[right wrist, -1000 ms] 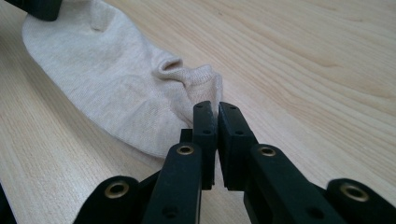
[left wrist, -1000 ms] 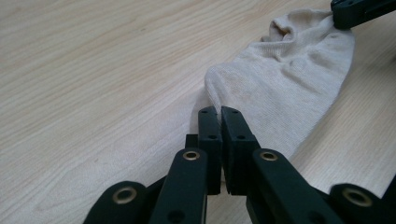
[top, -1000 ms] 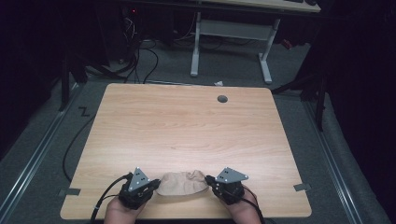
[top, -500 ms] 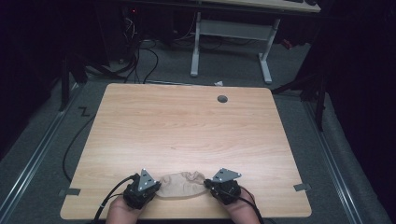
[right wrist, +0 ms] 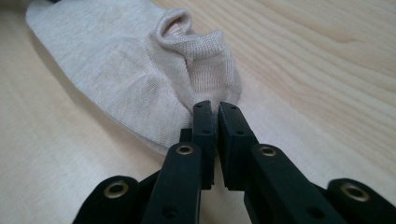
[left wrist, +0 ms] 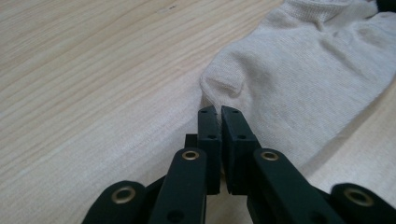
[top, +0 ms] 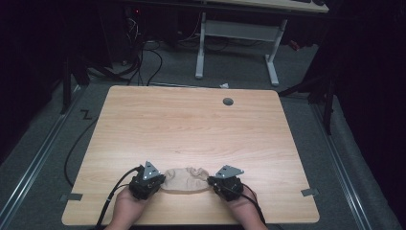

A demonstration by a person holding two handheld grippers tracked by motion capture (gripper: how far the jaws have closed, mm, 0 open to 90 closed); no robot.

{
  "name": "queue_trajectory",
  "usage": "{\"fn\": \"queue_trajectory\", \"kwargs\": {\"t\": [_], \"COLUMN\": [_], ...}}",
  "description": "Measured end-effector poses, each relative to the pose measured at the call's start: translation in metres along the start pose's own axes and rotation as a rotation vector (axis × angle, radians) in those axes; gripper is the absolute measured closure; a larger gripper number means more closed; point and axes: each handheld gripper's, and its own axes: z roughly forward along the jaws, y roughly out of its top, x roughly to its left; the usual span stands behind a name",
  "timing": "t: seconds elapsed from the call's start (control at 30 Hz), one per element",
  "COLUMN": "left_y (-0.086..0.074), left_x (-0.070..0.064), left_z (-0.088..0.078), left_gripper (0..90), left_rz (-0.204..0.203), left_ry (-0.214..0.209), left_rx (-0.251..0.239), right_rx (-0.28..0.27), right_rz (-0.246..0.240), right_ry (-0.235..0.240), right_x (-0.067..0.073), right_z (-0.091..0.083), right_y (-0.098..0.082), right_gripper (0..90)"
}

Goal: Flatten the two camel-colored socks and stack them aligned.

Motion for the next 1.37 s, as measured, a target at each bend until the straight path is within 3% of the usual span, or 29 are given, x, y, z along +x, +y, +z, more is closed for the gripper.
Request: {"fn": "queue_trajectory", "kwargs": {"t": [0.23, 0.27, 0.3, 0.37, 0.43, 0.47, 0.6, 0.67, 0.73, 0.77, 0.87, 0.97, 1.03, 1.17, 1.2, 1.37], "left_y": [0.001, 0.002, 0.002, 0.005, 0.006, 0.006, 0.005, 0.005, 0.002, 0.002, -0.006, -0.014, -0.016, -0.023, -0.027, -0.029], "left_x": [0.003, 0.004, 0.004, 0.007, 0.010, 0.015, 0.028, 0.044, 0.056, 0.056, 0.079, 0.097, 0.100, 0.101, 0.101, 0.099], "left_z": [0.000, -0.003, -0.003, -0.014, -0.019, -0.025, -0.037, -0.053, -0.064, -0.064, -0.074, -0.075, -0.075, -0.069, -0.066, -0.067], "left_gripper": [83.0, 76.6, 74.5, 69.4, 67.4, 63.4, 55.5, 53.2, 50.9, 50.0, 48.5, 47.1, 46.7, 45.2, 45.2, 44.7], "left_rz": [-0.001, -0.017, -0.017, -0.030, -0.033, -0.041, -0.064, -0.100, -0.109, -0.109, -0.159, -0.231, -0.243, -0.234, -0.230, -0.216], "left_ry": [0.007, 0.007, 0.007, 0.006, 0.013, 0.026, 0.056, 0.053, 0.085, 0.085, 0.126, 0.171, 0.180, 0.195, 0.196, 0.195], "left_rx": [-0.013, -0.045, -0.045, -0.110, -0.129, -0.153, -0.190, -0.221, -0.241, -0.241, -0.243, -0.239, -0.243, -0.202, -0.177, -0.166], "right_rx": [-0.008, -0.023, -0.023, -0.079, -0.098, -0.135, -0.170, -0.194, -0.207, -0.207, -0.229, -0.252, -0.254, -0.258, -0.253, -0.249], "right_rz": [0.006, 0.009, 0.009, 0.019, 0.028, 0.036, 0.048, 0.064, 0.083, 0.083, 0.120, 0.162, 0.167, 0.188, 0.213, 0.212], "right_ry": [-0.016, -0.009, -0.009, -0.014, -0.021, -0.044, -0.089, -0.148, -0.177, -0.177, -0.210, -0.234, -0.237, -0.262, -0.269, -0.275], "right_x": [-0.003, -0.003, -0.003, -0.003, -0.003, -0.006, -0.014, -0.025, -0.035, -0.035, -0.049, -0.061, -0.063, -0.073, -0.076, -0.076], "right_z": [0.005, 0.003, 0.003, -0.005, -0.008, -0.015, -0.022, -0.029, -0.033, -0.033, -0.038, -0.047, -0.049, -0.051, -0.050, -0.048], "right_y": [0.004, 0.004, 0.004, 0.005, 0.004, 0.002, -0.003, -0.011, -0.017, -0.017, -0.026, -0.035, -0.036, -0.038, -0.038, -0.035], "right_gripper": [83.8, 76.7, 76.7, 71.6, 69.9, 66.1, 62.5, 59.3, 57.0, 57.0, 54.9, 53.6, 53.3, 52.4, 52.1, 51.2]}}
